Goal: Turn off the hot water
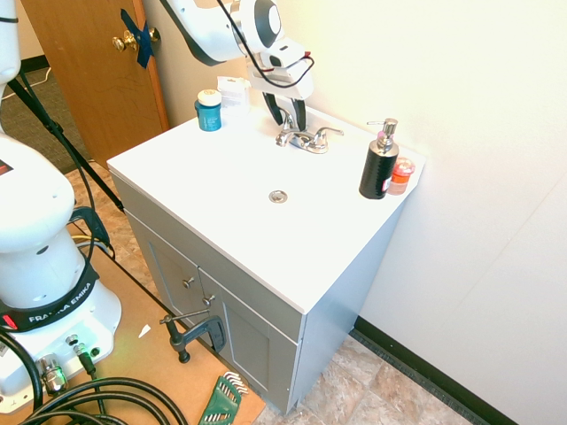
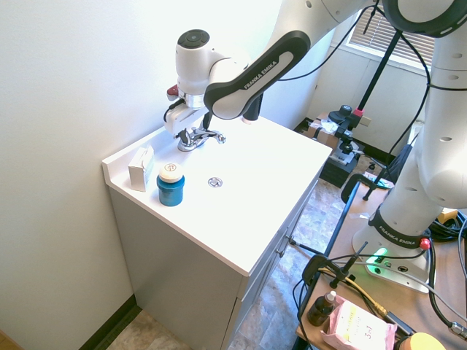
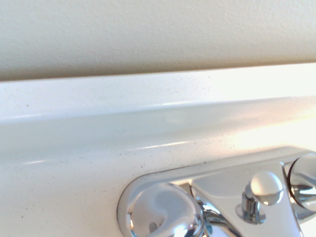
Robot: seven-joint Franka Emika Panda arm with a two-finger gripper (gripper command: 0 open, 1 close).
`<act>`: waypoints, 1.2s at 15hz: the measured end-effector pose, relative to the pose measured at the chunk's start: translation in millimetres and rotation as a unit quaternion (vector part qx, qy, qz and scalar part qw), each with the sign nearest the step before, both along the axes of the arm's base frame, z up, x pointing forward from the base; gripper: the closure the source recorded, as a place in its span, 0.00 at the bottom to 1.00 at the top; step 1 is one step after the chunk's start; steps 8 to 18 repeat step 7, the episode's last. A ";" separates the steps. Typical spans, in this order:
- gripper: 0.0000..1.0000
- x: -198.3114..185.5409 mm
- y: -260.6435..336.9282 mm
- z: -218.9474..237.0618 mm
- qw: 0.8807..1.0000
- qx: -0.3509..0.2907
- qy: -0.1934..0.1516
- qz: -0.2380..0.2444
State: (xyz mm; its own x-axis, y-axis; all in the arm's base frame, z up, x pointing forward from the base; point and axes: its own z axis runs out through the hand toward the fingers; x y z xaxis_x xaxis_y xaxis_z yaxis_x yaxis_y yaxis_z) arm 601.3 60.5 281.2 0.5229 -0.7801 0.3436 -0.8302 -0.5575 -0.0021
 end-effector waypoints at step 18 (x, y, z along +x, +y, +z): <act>0.00 -113.6 -26.5 25.5 0.992 0.114 0.049 -0.032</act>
